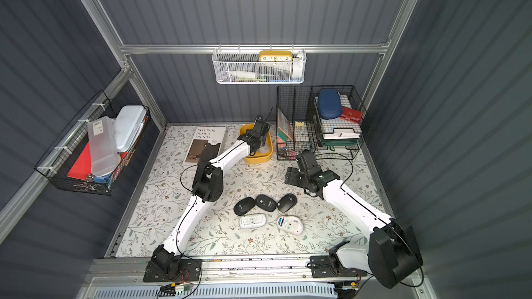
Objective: Put the mouse in the storage box
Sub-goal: Place the mouse in the storage box, then pick up the mouse from the center of the board.
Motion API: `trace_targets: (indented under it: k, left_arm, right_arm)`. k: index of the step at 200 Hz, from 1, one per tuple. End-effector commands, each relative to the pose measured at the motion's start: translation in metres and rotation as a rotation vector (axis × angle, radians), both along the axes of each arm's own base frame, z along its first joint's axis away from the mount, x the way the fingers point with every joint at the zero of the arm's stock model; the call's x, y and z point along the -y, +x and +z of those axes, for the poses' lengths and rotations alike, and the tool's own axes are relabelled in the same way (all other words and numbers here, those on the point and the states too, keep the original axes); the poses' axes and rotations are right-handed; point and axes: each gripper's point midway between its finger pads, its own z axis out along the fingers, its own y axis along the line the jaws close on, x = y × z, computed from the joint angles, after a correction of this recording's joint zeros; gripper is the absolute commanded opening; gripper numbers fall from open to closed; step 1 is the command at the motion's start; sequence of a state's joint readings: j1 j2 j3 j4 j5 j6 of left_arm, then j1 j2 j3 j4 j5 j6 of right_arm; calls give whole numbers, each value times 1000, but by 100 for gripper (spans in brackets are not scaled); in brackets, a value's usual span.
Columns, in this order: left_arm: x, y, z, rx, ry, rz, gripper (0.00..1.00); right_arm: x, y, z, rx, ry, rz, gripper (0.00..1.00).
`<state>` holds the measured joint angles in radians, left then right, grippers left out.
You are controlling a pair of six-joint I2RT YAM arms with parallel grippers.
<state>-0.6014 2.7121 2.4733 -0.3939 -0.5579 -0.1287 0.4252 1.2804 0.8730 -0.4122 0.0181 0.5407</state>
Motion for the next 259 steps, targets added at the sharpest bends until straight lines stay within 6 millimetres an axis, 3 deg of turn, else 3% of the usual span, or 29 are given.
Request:
trace_targets:
  k: [1,20,46,75,100,131,137,166,205,259]
  left_arm:
    - [1,10,73,81,-195,-15,70]
    - [6,-2,128,151,-318,-58,73]
    - [5,-30,188,214,-468,-118,75]
    - [-5,-71,225,247,-569,-177,81]
    - [-7,-112,222,214,-590,-233,86]
    - [-4,-158,195,122,-587,-252,89]
    - [-4,-170,175,85,-568,-252,90]
    - [4,-208,152,26,-546,-287,94]
    - [-9,-225,142,7,-583,-260,97]
    - [-19,-232,143,30,-618,-227,99]
  right_arm:
    - [2,-1,12,25,0,10,79]
    - [2,-4,19,30,-6,37,79]
    - [0,-16,17,-19,-38,81,80]
    - [0,-36,11,-83,-112,81,80]
    - [-4,-56,1,-139,-117,76,79]
    - [-7,-78,-17,-191,-37,60,80]
    - [-7,-81,-21,-206,-33,52,80]
    - [-5,-95,-33,-262,-52,43,80]
    - [-8,-102,-53,-361,-95,22,80]
    - [-29,-83,-76,-452,-94,-72,83]
